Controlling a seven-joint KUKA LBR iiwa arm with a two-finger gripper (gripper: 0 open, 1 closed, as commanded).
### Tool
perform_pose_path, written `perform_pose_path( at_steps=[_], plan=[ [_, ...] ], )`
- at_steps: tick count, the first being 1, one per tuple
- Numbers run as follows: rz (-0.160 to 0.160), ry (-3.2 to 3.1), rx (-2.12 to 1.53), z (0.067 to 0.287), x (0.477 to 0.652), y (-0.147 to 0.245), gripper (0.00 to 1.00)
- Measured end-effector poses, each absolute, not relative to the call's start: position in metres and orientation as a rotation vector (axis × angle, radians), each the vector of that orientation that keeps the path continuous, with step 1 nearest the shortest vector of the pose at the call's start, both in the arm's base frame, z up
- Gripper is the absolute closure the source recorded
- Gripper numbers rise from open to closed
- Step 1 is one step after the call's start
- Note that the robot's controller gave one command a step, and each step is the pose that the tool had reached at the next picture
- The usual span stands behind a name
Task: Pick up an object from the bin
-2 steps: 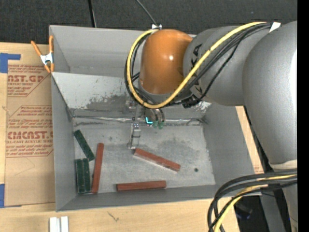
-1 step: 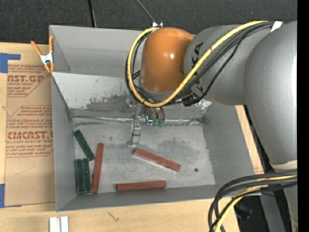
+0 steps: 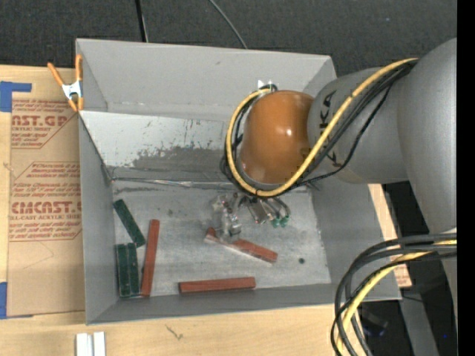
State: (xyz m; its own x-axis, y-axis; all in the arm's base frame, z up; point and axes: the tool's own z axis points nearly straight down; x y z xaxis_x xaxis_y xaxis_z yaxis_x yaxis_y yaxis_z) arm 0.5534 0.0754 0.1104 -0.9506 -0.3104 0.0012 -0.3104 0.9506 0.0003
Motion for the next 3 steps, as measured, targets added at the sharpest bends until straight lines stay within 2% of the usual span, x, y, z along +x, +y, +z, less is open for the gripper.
perform_pose_path(
  at_steps=[1, 2, 3],
  plan=[
    [-0.001, -3.103, 0.495, 0.111, 0.554, 0.076, 1.00],
    [0.000, -3.100, 0.479, 0.162, 0.549, 0.099, 1.00],
    [-0.001, -3.109, 0.568, 0.175, 0.555, 0.107, 1.00]
  ],
)
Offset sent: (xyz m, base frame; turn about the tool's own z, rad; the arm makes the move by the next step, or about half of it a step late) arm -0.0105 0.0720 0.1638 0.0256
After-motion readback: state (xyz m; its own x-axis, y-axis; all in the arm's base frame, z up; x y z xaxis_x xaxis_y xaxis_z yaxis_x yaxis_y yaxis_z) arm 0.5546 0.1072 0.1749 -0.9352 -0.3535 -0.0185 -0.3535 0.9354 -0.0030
